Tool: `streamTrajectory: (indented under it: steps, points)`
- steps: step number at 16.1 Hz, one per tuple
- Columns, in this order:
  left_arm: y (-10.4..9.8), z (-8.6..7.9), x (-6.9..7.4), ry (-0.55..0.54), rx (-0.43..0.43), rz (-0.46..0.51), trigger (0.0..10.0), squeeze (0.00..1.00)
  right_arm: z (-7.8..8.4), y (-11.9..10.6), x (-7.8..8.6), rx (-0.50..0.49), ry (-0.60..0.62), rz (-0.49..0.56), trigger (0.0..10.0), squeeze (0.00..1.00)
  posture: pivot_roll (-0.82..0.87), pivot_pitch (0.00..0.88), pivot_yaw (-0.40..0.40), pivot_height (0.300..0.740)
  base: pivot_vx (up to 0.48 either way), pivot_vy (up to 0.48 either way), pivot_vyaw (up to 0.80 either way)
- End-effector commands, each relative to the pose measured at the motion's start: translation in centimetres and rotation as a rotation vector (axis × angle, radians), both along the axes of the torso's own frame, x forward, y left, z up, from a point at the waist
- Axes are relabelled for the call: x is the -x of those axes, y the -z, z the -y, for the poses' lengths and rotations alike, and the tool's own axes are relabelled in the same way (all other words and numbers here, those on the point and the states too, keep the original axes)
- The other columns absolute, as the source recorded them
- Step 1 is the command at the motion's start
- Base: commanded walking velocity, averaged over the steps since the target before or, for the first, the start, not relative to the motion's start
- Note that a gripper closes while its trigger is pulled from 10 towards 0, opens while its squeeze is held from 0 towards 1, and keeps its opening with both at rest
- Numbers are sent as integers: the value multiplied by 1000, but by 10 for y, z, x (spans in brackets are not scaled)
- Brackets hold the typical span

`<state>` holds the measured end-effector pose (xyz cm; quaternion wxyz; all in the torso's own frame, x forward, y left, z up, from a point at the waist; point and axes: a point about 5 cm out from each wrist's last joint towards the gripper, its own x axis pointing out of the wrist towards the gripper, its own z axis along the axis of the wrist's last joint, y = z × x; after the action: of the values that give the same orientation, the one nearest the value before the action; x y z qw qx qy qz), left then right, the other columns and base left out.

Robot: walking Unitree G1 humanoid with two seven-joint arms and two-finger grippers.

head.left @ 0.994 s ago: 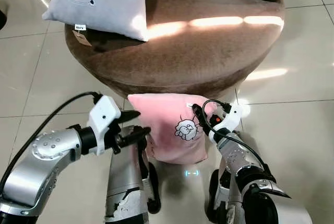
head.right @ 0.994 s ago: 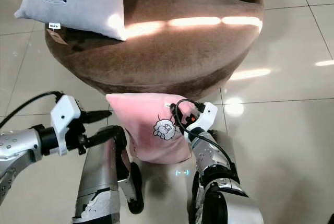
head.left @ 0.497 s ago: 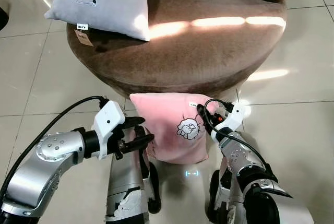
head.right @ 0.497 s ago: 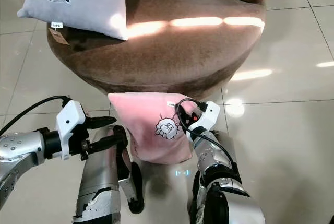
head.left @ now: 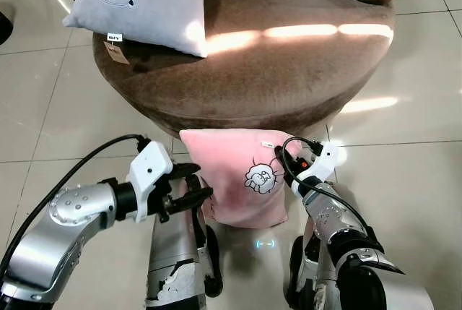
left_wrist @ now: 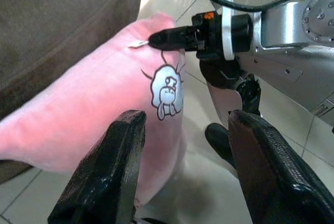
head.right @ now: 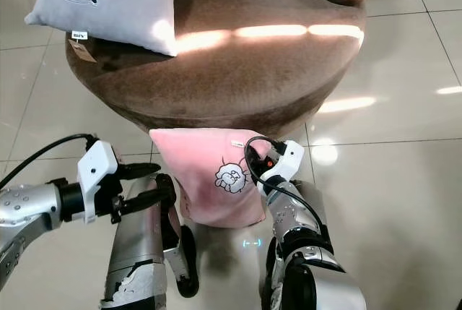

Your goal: Move the pillow to the sofa from floor

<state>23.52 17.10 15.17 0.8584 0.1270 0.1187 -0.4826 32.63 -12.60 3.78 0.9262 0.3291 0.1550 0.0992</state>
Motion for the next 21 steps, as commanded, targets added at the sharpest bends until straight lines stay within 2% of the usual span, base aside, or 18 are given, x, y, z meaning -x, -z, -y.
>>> streamTrajectory:
  steps: [1, 2, 9, 16, 21]
  points:
    - [4, -5, 3, -5, -22, -14, 10000, 0, -7, 9, 7, -7, -22, -30, 0, 0, 238, 328, 132, 492, 0, 0, 0]
    - [3, -5, 4, -11, -20, -12, 10000, 0, -8, 7, 6, -34, -12, -21, 0, 0, 241, 332, 123, 492, 0, 0, 0]
    - [6, -4, 10, -33, -20, -10, 10000, 0, -11, 10, 10, -37, -59, -23, 0, 0, 241, 324, 95, 492, 0, 0, 0]
    - [6, -8, 12, -61, -21, 1, 10000, 0, -21, 6, 10, -112, -96, 16, 0, 0, 241, 304, 81, 492, 0, 0, 0]
    - [12, -9, 5, -171, 78, 20, 10000, 0, -29, -10, 14, -216, -129, 130, 0, 0, 154, 218, 76, 492, 0, 0, 0]
